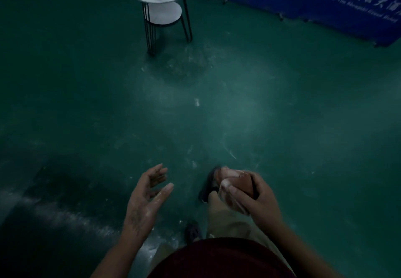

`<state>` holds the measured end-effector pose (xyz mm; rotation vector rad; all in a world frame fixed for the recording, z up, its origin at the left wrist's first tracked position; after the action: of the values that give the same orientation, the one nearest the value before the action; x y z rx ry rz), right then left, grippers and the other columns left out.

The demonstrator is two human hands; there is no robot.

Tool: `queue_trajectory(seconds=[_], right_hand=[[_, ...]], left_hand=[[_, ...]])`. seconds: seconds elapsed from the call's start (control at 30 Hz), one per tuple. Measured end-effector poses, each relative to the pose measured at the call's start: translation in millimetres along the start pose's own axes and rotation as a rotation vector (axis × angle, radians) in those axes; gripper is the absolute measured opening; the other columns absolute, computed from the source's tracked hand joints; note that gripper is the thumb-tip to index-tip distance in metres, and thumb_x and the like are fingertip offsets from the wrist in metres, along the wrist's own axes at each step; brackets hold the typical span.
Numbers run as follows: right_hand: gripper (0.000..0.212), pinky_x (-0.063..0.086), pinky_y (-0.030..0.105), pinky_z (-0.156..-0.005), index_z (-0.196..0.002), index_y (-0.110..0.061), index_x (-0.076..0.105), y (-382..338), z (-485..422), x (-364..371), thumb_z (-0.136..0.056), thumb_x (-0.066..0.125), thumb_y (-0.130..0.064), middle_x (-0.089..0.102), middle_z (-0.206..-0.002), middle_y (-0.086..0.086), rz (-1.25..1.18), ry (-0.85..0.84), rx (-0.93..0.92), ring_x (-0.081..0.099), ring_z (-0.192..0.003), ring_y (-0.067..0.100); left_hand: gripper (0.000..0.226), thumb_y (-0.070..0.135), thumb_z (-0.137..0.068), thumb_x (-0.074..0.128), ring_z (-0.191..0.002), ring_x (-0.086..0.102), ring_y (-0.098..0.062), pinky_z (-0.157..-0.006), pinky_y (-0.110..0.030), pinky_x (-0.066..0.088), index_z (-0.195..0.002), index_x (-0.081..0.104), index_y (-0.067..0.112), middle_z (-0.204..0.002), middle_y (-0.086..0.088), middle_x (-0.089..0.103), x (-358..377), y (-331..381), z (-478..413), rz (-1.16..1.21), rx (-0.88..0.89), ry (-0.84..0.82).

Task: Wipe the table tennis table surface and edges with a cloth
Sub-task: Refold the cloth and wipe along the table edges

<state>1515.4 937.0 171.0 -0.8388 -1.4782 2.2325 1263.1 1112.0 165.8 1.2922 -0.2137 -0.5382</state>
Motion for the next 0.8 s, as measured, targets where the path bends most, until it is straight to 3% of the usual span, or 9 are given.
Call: queue_trajectory(seconds=[0.1,0.17,0.23,0.33,0.57,0.7,0.8], right_hand=[[0.044,0.06,0.026,-0.083,-0.115,-0.041,0.071,-17.2,-69.4,3.9,-0.076,0.086,-0.056,0.077,-0.112,-0.015,0.002,-0.024,0.001,0.074,-0.103,0.005],[0.042,0.059,0.025,-0.082,-0.112,-0.043,0.071,-33.0,-110.7,4.3,-0.076,0.089,-0.056,0.077,-0.111,-0.016,-0.012,-0.036,0.0,0.074,-0.102,0.004],[0.041,0.059,0.025,-0.081,-0.112,-0.04,0.072,-47.1,-155.4,5.0,-0.079,0.092,-0.052,0.077,-0.11,-0.016,-0.017,-0.061,0.016,0.074,-0.101,0.004],[0.04,0.061,0.029,-0.082,-0.116,-0.031,0.072,-71.9,-207.3,12.7,-0.081,0.088,-0.042,0.078,-0.109,-0.014,-0.027,-0.116,0.014,0.075,-0.1,0.006],[0.045,0.064,0.03,-0.079,-0.117,-0.042,0.07,-133.5,-342.8,33.0,-0.079,0.09,-0.056,0.077,-0.112,-0.013,-0.001,-0.205,-0.037,0.076,-0.101,0.007],[0.039,0.063,0.029,-0.081,-0.117,-0.045,0.069,-157.0,-413.8,52.8,-0.082,0.086,-0.048,0.077,-0.115,-0.013,0.011,-0.209,-0.058,0.075,-0.104,0.008],[0.039,0.061,0.023,-0.079,-0.115,-0.047,0.069,-178.0,-464.1,78.5,-0.08,0.085,-0.055,0.077,-0.114,-0.014,0.034,-0.204,-0.069,0.075,-0.102,0.006]], left_hand=[[0.057,0.027,-0.09,0.076,-0.13,0.068,-0.008,-0.101,-0.025,0.056,-0.144,0.062,0.028,-0.14,0.008,0.071,2.7,12.6,-62.1,0.002,-0.009,0.032],[0.055,0.028,-0.092,0.081,-0.13,0.068,-0.01,-0.104,-0.032,0.055,-0.143,0.061,0.03,-0.141,0.006,0.07,6.5,23.5,-96.3,0.008,-0.018,0.059],[0.056,0.031,-0.093,0.086,-0.13,0.068,-0.01,-0.103,-0.031,0.054,-0.143,0.062,0.029,-0.14,0.006,0.071,8.7,35.2,-132.7,0.0,-0.038,0.092],[0.057,0.033,-0.088,0.078,-0.132,0.067,-0.01,-0.102,-0.029,0.054,-0.143,0.061,0.032,-0.139,0.013,0.071,11.7,61.0,-178.8,-0.033,-0.014,0.1],[0.054,0.03,-0.092,0.079,-0.132,0.066,-0.008,-0.104,-0.033,0.055,-0.142,0.059,0.032,-0.144,0.008,0.068,14.9,112.5,-292.4,0.0,0.01,0.144],[0.058,0.03,-0.088,0.075,-0.132,0.065,-0.006,-0.104,-0.031,0.056,-0.143,0.058,0.028,-0.145,0.008,0.067,2.0,125.8,-356.2,-0.002,0.018,0.153],[0.057,0.029,-0.09,0.077,-0.131,0.066,-0.005,-0.103,-0.03,0.056,-0.145,0.059,0.027,-0.144,0.009,0.067,-15.7,131.6,-411.8,0.013,0.02,0.155]])
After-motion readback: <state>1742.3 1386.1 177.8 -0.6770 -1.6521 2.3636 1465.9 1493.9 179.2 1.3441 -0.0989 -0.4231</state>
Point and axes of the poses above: each hand's wrist, its own z-axis away from the middle knuckle, its own x-axis out of the palm, y = z × x, the point moved 6 cm from there along -z, towards the middle knuckle
